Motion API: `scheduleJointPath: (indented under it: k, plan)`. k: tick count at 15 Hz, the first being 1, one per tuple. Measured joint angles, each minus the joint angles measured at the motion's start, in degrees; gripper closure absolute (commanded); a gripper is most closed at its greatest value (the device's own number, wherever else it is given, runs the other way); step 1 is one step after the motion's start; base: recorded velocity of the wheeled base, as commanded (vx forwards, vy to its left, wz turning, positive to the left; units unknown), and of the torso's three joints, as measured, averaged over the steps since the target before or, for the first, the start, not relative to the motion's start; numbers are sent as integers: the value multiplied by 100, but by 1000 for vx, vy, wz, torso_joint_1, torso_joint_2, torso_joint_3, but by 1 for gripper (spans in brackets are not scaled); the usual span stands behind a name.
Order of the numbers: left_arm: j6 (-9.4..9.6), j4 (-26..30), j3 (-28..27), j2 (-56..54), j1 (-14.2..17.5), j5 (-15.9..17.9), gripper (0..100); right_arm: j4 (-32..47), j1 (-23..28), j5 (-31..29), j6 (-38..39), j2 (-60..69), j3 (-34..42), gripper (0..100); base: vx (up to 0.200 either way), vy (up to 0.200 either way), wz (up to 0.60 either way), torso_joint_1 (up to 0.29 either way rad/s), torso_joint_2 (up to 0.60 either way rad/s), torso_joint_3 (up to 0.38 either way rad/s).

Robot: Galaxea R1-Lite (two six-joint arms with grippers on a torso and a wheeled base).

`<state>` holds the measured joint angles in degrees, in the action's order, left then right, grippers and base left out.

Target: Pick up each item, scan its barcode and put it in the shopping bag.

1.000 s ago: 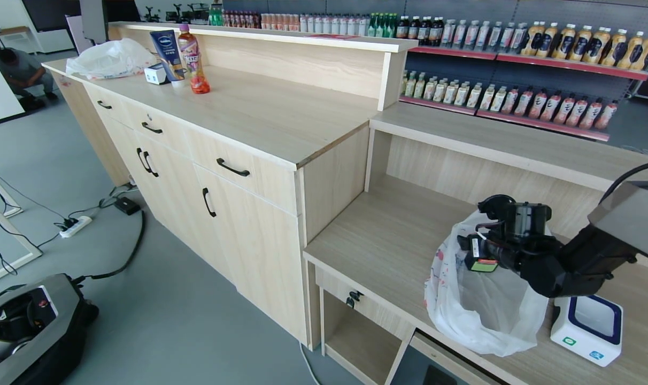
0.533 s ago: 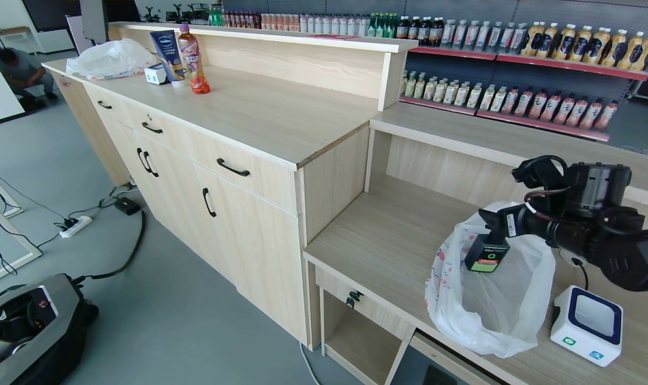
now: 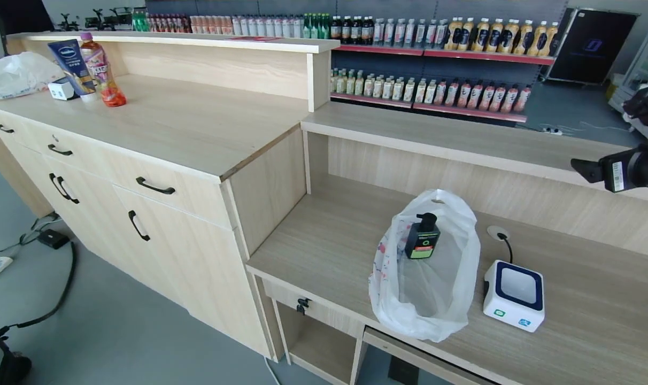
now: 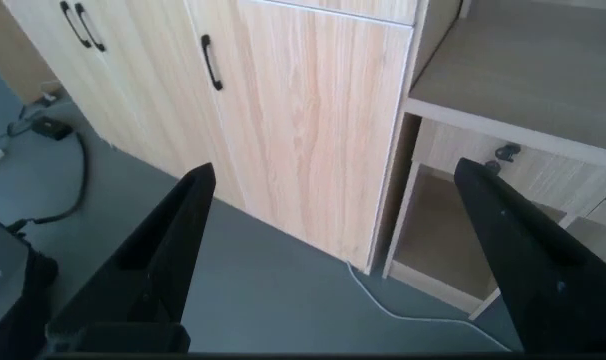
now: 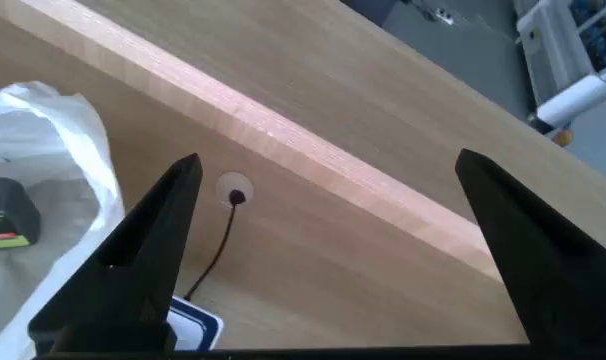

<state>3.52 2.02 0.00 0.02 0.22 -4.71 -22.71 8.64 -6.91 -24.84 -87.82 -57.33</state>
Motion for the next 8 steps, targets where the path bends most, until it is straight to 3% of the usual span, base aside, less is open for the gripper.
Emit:
scheduleJointPath:
  k: [3,4,8]
  plan:
    - [0,-2,0,0,2,-2,0,2322,404,-636,957,61,-1220,0,0,0,-600,4,4,2]
    - [-2,-2,0,0,2,-2,0,2651,590,-731,1124,54,-1421,0,0,0,-600,2,2,-2]
    - [0,-2,0,0,2,0,0,2916,1298,-312,1306,-138,-1295,0,0,0,0,0,0,0]
